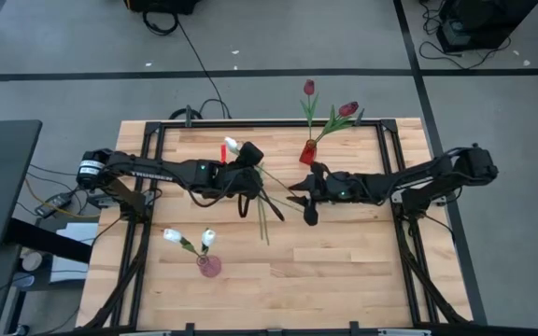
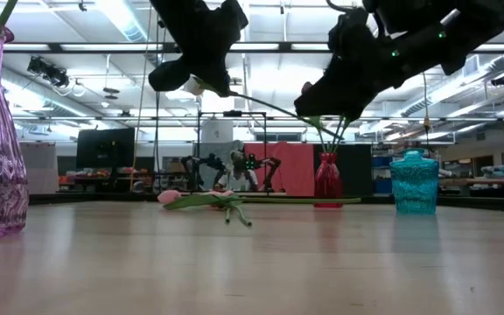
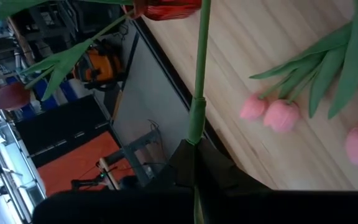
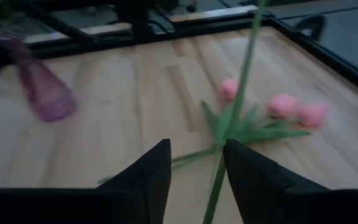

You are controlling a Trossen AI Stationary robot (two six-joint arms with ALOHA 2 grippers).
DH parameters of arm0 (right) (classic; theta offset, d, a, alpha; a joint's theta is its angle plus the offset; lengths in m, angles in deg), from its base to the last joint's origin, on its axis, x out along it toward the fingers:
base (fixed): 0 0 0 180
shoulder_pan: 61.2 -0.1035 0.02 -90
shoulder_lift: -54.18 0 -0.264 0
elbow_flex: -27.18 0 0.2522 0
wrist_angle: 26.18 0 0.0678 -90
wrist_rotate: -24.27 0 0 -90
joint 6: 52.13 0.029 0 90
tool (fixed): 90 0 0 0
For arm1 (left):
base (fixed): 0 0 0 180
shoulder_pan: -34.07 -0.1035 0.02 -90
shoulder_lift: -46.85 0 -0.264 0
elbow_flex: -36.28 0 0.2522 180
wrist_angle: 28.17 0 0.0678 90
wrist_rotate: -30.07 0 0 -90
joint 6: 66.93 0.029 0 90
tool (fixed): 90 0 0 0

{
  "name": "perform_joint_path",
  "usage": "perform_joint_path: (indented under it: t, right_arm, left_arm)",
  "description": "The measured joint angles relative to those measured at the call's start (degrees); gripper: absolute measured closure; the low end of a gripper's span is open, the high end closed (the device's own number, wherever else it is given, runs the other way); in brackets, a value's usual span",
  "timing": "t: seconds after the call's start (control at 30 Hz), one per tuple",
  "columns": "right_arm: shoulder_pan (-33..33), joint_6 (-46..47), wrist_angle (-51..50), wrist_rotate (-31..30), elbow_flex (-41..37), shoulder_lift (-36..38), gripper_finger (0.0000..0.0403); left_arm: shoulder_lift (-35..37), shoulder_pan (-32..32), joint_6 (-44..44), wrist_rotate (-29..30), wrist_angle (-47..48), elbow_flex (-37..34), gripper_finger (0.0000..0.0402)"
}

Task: Sort flowers into vase by color
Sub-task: Put the white tulip into the pink vase

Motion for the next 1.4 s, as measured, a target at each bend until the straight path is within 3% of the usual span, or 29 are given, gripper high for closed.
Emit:
perform_joint_path:
  t: [0.37,0.6,0.77,1.03,1.2,1.4]
  right_arm:
    - [0.15,-3.37,0.23,-5.17,-0.02,-0.21,0.0303]
    - [0.15,-3.57,-0.6,-4.18,-0.07,-0.26,0.0387]
    - [0.12,-2.51,-0.65,-6.32,-0.11,-0.26,0.0388]
    - [0.2,-1.4,-0.16,-16.43,-0.11,-0.26,0.0391]
    - [0.2,-2.17,1.69,-22.89,-0.11,-0.26,0.0391]
    - [-1.53,-4.37,5.42,-24.07,-0.11,2.52,0.0391]
  left_arm:
    - [0.0,0.0,0.0,-0.46,-0.84,0.0,0.0395]
    - [0.0,0.0,-0.95,-1.03,-2.4,0.0,0.0393]
    - [0.0,-0.02,-4.71,-1.82,-2.69,0.0,0.0361]
    - [-0.02,0.02,-21.65,-5.93,-7.4,0.0,0.0259]
    - [-0.02,-0.9,-40.05,-14.84,-11.04,-0.55,0.0246]
    - [-0.02,-2.6,-49.33,-22.37,-26.48,-9.21,0.0245]
